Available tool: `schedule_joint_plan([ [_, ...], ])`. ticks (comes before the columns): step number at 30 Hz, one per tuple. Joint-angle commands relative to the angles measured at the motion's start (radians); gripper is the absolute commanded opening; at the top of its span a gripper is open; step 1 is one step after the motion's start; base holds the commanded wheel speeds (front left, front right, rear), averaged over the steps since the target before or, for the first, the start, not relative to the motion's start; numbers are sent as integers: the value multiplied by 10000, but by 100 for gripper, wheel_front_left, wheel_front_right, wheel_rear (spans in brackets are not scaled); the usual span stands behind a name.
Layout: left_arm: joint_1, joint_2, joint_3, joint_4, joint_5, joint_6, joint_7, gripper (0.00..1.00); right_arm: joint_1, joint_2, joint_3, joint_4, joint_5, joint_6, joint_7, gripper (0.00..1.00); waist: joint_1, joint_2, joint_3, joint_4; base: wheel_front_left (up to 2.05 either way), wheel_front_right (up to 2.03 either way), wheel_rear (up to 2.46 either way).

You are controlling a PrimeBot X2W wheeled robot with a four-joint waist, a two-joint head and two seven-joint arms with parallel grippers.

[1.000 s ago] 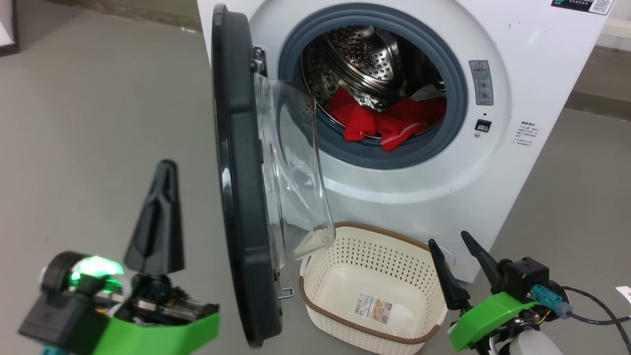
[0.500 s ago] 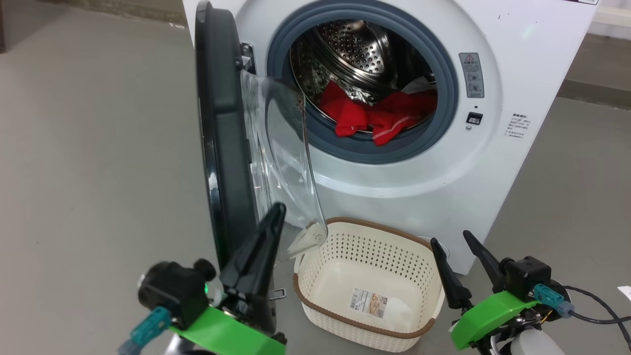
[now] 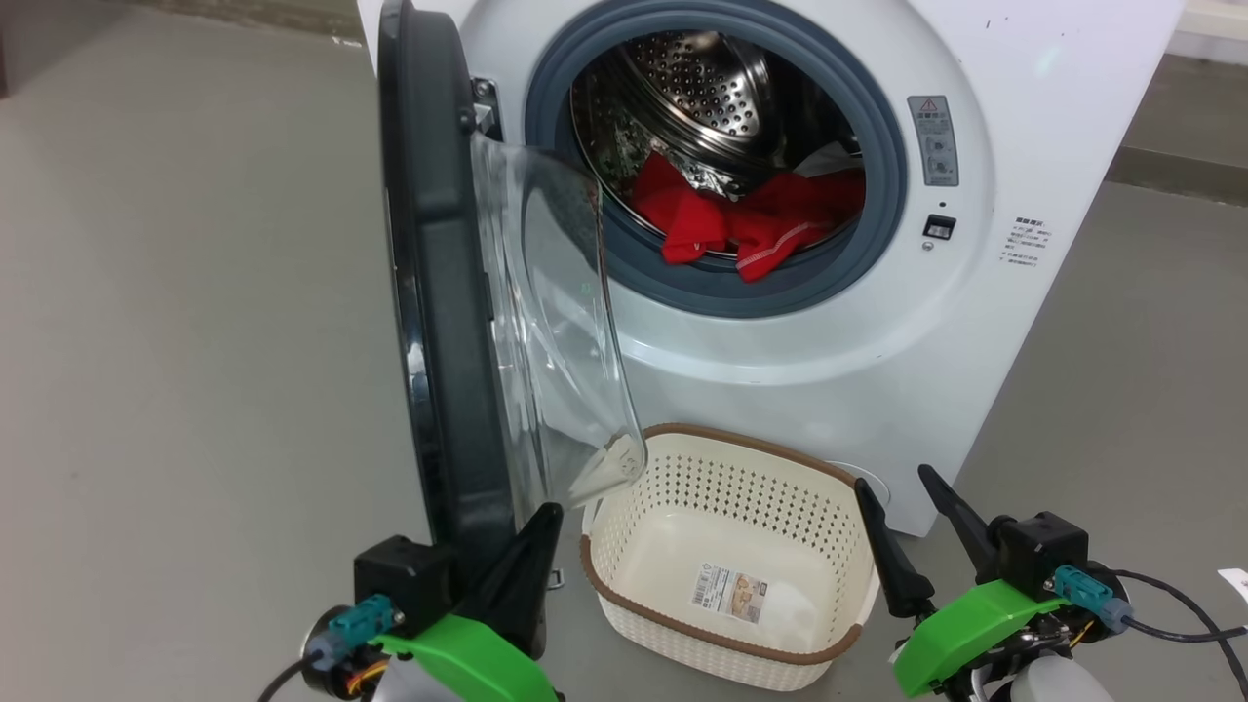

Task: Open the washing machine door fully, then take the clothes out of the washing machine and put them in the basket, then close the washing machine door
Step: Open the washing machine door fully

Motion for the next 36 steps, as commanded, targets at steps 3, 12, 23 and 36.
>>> schedule_joint_plan([
  [3,-316,45,451,-193,-73,278,203,0,-298,13,102,-157,-34,65,-91,100,0,0,-24,77,0,0,0],
  [12,-156,170,754,-484,-37,838,435,0,-150,13,10,3,-36,65,-91,100,0,0,-87,497,0,0,0],
  [23,152,822,1852,-602,-182,1354,184,0,-276,13,259,97,-65,65,-91,100,0,0,47,687,0,0,0],
  [36,287,1605,3029,-94,-306,1811,-103,0,-152,13,266,182,-253,65,-91,100,0,0,72,617,0,0,0],
])
